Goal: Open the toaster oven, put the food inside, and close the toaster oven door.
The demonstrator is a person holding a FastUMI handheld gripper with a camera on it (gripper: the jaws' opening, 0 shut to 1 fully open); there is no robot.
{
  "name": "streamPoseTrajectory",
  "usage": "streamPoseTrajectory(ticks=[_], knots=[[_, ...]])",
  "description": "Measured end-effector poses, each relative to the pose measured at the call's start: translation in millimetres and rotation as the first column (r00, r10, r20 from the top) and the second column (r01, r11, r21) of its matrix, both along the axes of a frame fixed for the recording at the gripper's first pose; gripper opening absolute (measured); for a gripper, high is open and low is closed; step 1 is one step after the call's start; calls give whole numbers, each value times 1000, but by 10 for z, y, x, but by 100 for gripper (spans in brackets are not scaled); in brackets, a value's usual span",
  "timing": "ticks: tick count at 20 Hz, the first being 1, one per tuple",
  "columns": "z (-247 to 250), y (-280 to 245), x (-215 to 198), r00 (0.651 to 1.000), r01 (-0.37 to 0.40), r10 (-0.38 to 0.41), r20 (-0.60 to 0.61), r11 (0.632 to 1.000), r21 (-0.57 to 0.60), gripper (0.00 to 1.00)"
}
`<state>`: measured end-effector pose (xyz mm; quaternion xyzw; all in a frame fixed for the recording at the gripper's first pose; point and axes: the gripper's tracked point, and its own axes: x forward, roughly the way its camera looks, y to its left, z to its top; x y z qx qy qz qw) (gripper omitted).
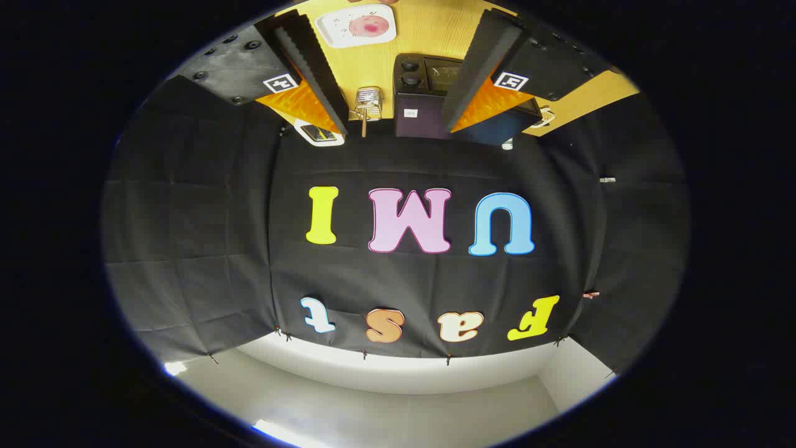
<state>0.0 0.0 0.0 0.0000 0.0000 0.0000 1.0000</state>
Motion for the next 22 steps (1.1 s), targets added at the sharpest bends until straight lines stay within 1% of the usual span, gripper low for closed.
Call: streamPoseTrajectory(ticks=[7,14,22], knots=[[-7,93,5,999,-35,35,-3,999,-2,98],[32,71,25,999,-40,40,9,999,3,98],[-45,67,118,999,-44,44,-7,999,4,98]])
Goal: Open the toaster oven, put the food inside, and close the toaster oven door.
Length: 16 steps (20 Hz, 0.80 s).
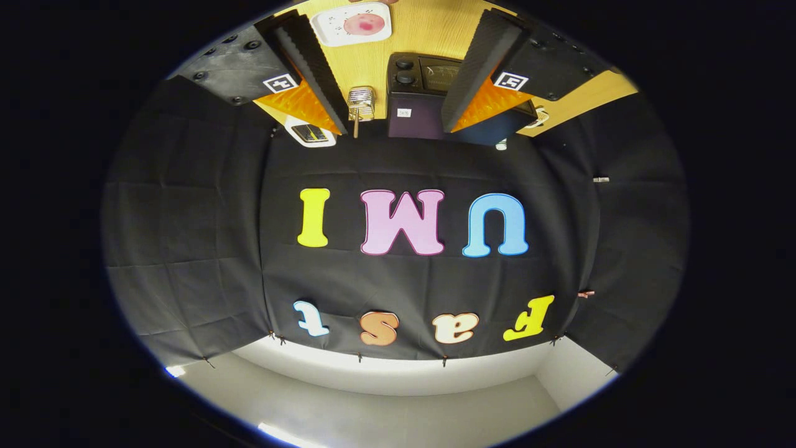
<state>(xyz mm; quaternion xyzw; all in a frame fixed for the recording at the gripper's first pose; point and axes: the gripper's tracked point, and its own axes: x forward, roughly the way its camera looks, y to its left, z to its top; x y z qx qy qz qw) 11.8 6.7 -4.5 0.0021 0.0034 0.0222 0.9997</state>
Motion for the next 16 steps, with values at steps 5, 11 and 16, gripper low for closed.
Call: streamPoseTrajectory(ticks=[5,11,16], knots=[[-93,269,123,999,-36,37,-28,999,23,98],[-340,730,360,993,-78,81,-83,996,30,98],[-591,1113,640,986,-87,95,-139,994,58,98]])
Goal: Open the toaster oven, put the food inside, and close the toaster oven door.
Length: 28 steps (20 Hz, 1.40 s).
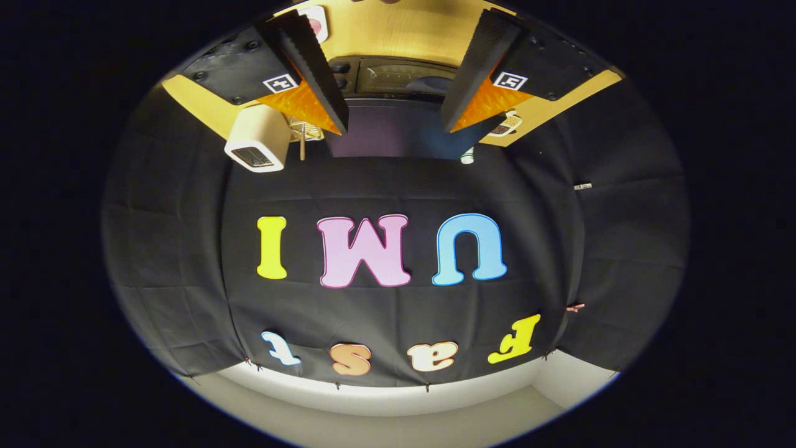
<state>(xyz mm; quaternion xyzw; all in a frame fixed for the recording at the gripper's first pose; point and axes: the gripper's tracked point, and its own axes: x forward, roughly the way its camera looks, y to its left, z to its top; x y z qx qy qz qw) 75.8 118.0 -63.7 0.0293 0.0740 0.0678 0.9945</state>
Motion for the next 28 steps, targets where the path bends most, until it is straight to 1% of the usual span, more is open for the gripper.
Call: streamPoseTrajectory(ticks=[3,7,12,16,17,18,19,22,26,28], knots=[[-183,174,225,999,31,-31,-36,999,13,98],[-615,374,443,992,58,-60,-114,998,-15,98],[-1012,533,603,985,68,-77,-157,995,-67,98],[-1208,661,736,978,73,-85,-190,995,-69,98],[-1261,672,753,975,79,-92,-203,994,-71,98],[-1367,672,736,965,90,-106,-241,993,-75,98],[-1305,677,720,970,104,-118,-211,992,-76,98],[-1345,707,740,969,92,-109,-222,992,-82,99],[-1354,709,622,966,65,-84,-246,994,-85,99],[-1394,689,573,961,69,-86,-261,995,-76,99]])
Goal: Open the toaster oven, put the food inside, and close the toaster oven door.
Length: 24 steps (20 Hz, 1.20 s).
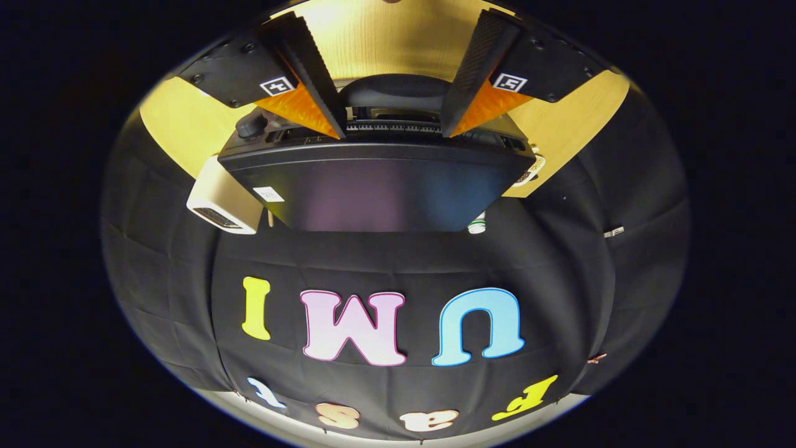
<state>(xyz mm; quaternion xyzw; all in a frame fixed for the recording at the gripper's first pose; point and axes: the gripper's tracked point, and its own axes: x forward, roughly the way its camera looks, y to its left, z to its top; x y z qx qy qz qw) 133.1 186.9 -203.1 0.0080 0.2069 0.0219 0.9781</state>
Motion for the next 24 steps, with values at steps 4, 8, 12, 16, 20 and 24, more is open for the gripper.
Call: streamPoseTrajectory(ticks=[4,8,12,16,20,24], knots=[[-33,-11,-118,999,6,-6,-38,1000,4,99],[-52,-3,-203,998,2,-1,-62,1000,9,99],[-87,3,-340,996,-12,14,-83,1000,21,99],[-159,3,-520,993,-29,33,-111,999,34,99],[-272,16,-725,988,-76,75,-134,997,0,98],[-491,10,-968,979,-100,101,-178,995,14,98]])
